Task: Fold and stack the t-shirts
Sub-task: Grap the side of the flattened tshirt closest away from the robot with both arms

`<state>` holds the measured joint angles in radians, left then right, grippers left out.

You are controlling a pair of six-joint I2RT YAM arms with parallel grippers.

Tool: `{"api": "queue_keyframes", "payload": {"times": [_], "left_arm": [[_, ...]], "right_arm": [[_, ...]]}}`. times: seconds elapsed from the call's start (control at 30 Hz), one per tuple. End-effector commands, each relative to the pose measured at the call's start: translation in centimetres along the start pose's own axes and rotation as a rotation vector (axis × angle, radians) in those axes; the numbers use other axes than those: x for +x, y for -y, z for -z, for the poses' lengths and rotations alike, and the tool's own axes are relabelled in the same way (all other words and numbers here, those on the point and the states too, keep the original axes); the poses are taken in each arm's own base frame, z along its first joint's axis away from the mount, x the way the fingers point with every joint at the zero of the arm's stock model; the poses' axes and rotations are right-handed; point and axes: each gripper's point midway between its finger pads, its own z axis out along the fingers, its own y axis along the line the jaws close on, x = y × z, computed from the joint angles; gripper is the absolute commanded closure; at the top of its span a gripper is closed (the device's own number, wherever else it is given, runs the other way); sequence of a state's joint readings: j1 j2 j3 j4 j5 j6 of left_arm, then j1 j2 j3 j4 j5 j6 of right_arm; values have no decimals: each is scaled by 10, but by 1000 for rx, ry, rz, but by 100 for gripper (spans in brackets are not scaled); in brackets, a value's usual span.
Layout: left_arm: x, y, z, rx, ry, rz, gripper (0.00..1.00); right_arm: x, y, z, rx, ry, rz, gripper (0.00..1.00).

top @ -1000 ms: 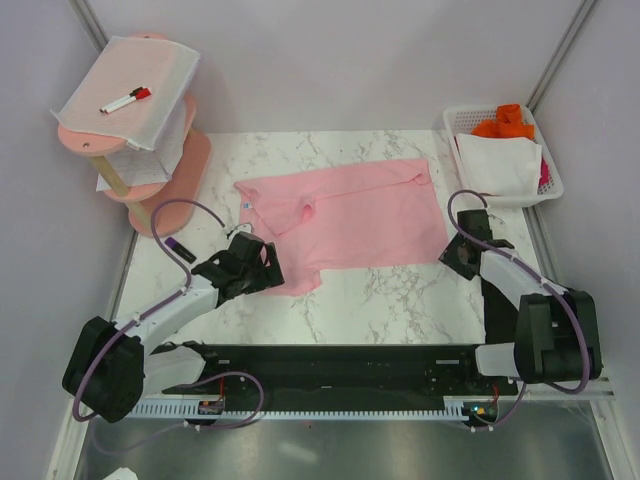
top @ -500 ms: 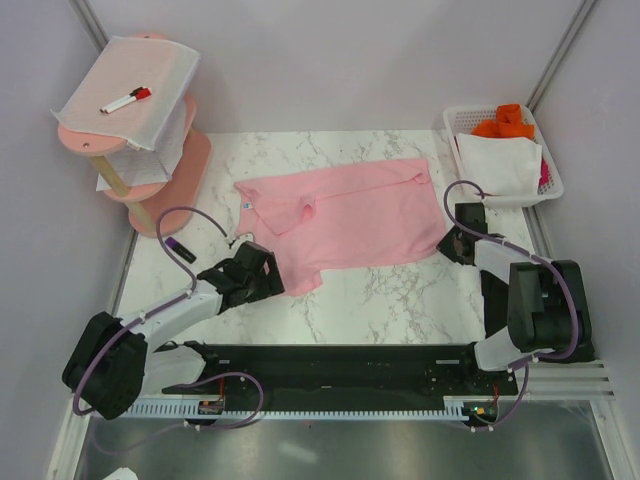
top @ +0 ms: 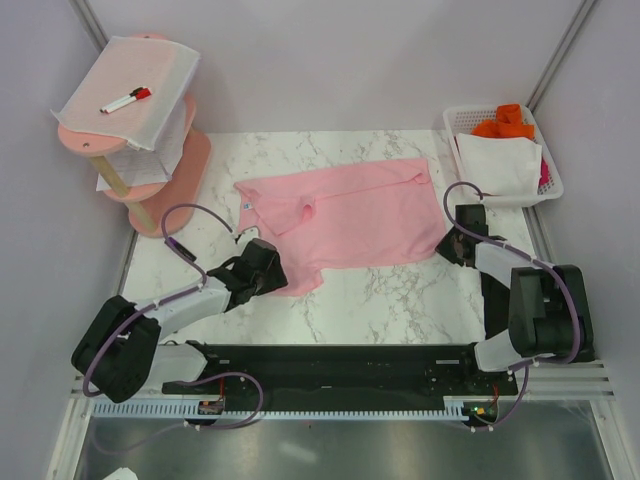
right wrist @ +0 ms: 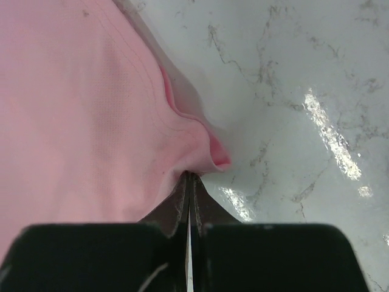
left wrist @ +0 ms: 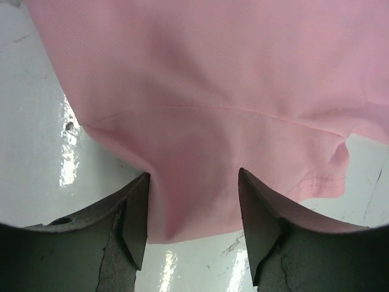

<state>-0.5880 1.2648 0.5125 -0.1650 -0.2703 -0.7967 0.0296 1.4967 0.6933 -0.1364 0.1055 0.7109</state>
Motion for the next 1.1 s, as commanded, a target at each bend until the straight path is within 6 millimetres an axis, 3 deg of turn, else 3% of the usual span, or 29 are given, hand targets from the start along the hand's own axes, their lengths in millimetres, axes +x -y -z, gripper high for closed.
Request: {"api": "queue_keyframes", "payload": {"times": [0.0, 0.27, 0.57, 0.83, 0.87, 0.97, 1.0, 1.07], "left_arm": [[13, 12, 9, 62, -47, 31, 36], [30, 24, 21, 144, -85, 36, 36], [23, 46, 50, 327, -45, 71, 37], [55, 33, 30, 238, -168, 45, 39], [58, 33, 29, 233, -185, 44, 45], [68, 34, 26, 220, -221, 31, 92], [68, 33, 27, 215, -225, 29, 98], [64, 38, 31, 229, -210, 27, 98]], "right_arm": [[-5, -5, 11, -41, 27, 10, 100], [-3, -8, 10, -58, 12, 21, 100], [6, -9, 6, -78, -14, 28, 100], [9, -10, 2, -88, -28, 28, 100], [9, -11, 3, -92, -28, 29, 100], [8, -14, 6, -104, -28, 30, 100], [5, -16, 9, -115, -21, 32, 100], [4, -17, 12, -121, -16, 38, 100]]}}
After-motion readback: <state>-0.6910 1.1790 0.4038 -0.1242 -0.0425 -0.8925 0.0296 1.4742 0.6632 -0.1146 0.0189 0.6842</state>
